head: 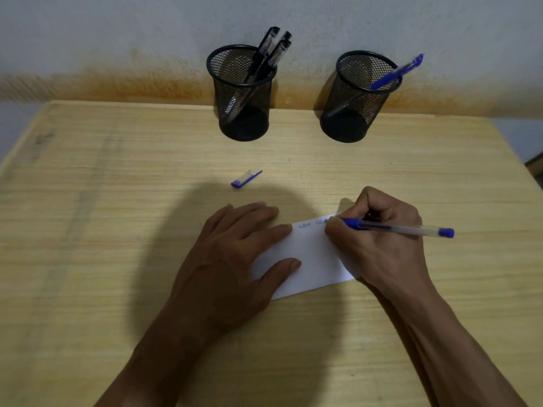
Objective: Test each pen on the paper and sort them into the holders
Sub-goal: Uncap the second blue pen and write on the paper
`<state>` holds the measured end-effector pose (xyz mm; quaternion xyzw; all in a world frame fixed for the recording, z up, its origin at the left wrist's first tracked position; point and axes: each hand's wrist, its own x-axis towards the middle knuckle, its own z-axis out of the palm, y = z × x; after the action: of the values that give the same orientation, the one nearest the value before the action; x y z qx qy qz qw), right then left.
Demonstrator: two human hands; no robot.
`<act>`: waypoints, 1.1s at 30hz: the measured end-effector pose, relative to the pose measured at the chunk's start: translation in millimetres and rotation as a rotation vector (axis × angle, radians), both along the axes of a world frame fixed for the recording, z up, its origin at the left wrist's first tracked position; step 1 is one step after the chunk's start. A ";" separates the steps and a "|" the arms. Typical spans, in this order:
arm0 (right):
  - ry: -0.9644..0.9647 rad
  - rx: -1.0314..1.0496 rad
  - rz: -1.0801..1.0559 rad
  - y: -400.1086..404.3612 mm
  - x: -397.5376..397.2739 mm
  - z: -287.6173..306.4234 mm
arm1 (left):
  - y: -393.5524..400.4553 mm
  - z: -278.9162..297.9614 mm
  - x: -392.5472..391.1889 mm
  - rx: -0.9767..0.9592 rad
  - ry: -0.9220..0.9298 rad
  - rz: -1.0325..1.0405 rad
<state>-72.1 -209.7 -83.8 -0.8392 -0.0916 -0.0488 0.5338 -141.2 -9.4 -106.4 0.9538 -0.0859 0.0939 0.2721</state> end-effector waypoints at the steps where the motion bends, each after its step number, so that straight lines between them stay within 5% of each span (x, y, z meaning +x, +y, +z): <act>1: -0.002 -0.006 0.004 0.5 0.0 -0.1 | 0.2 0.0 0.1 -0.002 -0.001 0.002; 18: -0.006 -0.039 -0.023 0.8 -0.1 -1.7 | 0.9 -1.9 0.0 0.004 0.000 0.000; 25: 0.148 0.254 -0.088 -6.4 6.5 4.1 | -0.1 -4.6 0.1 0.011 -0.043 0.002; 33: 0.108 0.304 -0.088 -8.2 2.0 4.6 | -0.6 -7.5 0.2 -0.035 -0.110 0.028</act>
<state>-70.1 -217.9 -79.2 -0.7533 -0.0177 -0.0404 0.6562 -140.9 -10.0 -114.0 0.9435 -0.0855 0.1513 0.2820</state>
